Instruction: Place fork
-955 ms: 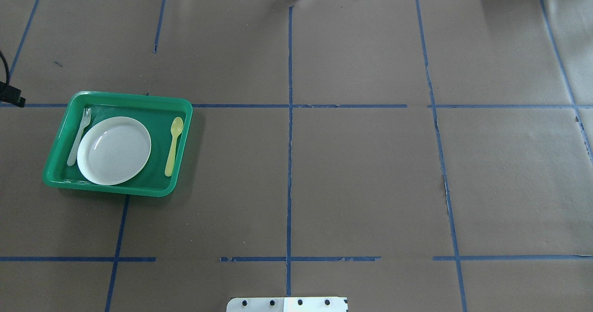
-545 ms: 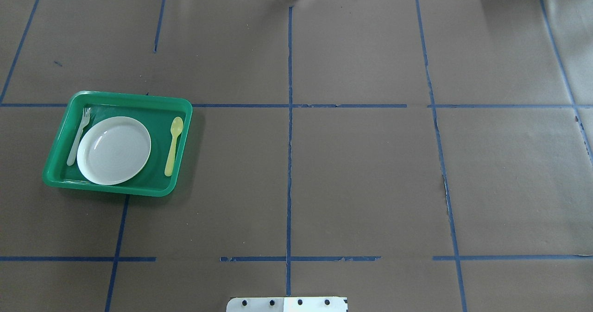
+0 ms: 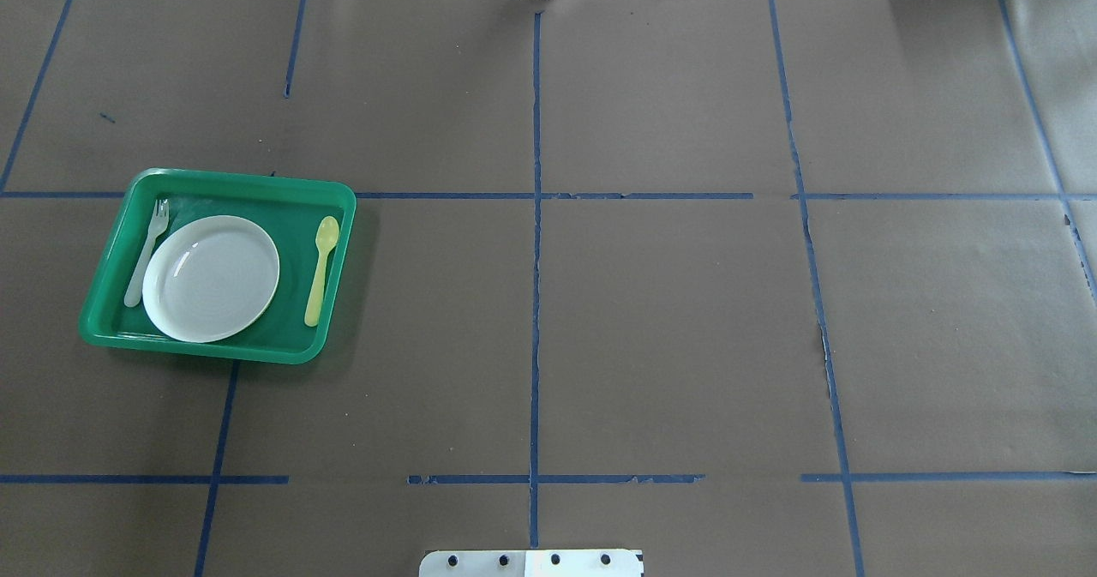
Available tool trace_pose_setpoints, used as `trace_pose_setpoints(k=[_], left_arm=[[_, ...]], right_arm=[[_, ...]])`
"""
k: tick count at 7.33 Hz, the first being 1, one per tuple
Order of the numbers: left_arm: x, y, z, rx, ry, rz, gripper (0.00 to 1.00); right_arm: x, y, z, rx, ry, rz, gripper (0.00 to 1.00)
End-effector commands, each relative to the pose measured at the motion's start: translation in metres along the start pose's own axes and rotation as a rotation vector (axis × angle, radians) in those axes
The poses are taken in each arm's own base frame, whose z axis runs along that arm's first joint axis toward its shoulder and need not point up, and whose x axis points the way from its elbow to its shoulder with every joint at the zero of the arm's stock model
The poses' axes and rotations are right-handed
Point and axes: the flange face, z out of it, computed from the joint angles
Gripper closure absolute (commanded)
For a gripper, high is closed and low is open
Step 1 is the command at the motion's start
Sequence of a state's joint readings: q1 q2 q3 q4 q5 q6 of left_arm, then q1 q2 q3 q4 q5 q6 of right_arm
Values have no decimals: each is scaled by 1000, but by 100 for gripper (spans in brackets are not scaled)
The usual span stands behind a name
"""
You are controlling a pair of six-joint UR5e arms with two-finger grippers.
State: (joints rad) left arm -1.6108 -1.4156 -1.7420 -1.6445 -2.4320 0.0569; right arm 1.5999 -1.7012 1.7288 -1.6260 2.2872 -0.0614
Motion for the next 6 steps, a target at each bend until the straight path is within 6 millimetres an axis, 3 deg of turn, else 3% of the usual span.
trace_pose_setpoints(k=[1,6], left_arm=[[-3,2,1,-2,1,-4,0],[-6,-8,-14,25,-134,21,0]], right_arm=[[0,0,0,0,0,0,0],[0,0,0,0,0,2,0]])
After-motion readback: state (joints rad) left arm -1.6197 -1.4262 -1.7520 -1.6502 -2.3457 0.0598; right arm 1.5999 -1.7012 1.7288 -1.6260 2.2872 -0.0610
